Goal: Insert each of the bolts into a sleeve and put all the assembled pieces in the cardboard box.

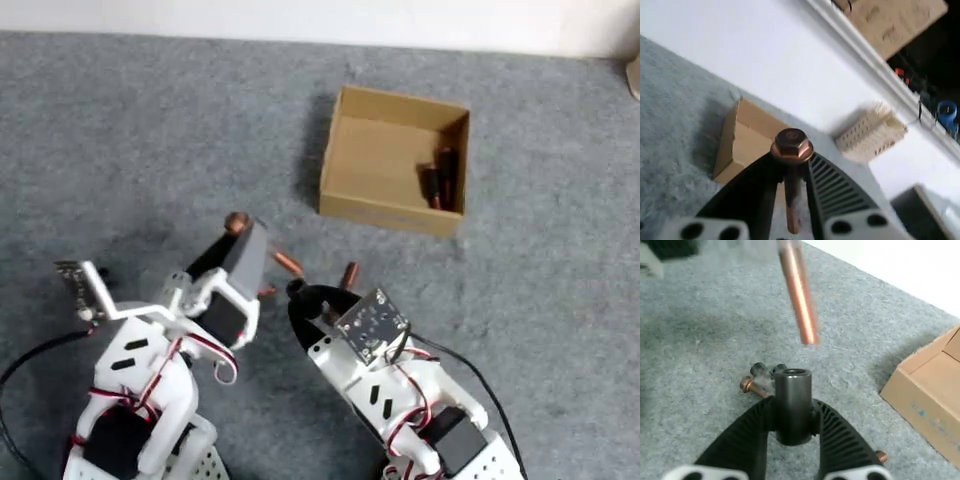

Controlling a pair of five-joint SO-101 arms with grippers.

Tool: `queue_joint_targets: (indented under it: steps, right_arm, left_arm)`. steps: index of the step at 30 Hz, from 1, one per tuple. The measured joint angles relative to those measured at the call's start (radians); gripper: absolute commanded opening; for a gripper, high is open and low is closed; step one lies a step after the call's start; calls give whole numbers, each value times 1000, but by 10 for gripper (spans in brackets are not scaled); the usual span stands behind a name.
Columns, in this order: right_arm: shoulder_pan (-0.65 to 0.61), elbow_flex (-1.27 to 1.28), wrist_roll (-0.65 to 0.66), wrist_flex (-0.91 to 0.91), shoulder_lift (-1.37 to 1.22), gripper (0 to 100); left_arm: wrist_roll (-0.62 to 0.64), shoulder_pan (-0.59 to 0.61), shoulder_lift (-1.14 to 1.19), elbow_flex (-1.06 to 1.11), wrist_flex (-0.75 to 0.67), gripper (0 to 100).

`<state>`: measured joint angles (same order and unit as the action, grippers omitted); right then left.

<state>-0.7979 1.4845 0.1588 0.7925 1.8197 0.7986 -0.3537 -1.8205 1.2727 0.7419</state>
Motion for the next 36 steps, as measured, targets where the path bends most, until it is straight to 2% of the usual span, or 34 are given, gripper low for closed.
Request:
queue_joint_targets:
  steps: [4, 17, 29, 33, 36]
  right_arm:
    - [0, 0, 5, 2, 0, 5]
    - [0, 3, 20, 20, 0, 5]
    - [-2, 5, 23, 20, 0, 5]
    - [0, 3, 23, 20, 0, 5]
    - [15, 5, 20, 20, 0, 5]
  left_arm:
    - [-57, -32, 0, 0, 55, 6]
    - [-58, -37, 0, 0, 83, 6]
    - [-58, -52, 0, -3, 175, 6]
    - [-91, -138, 0, 31, 175, 6]
    - [-175, -218, -5, 92, 173, 6]
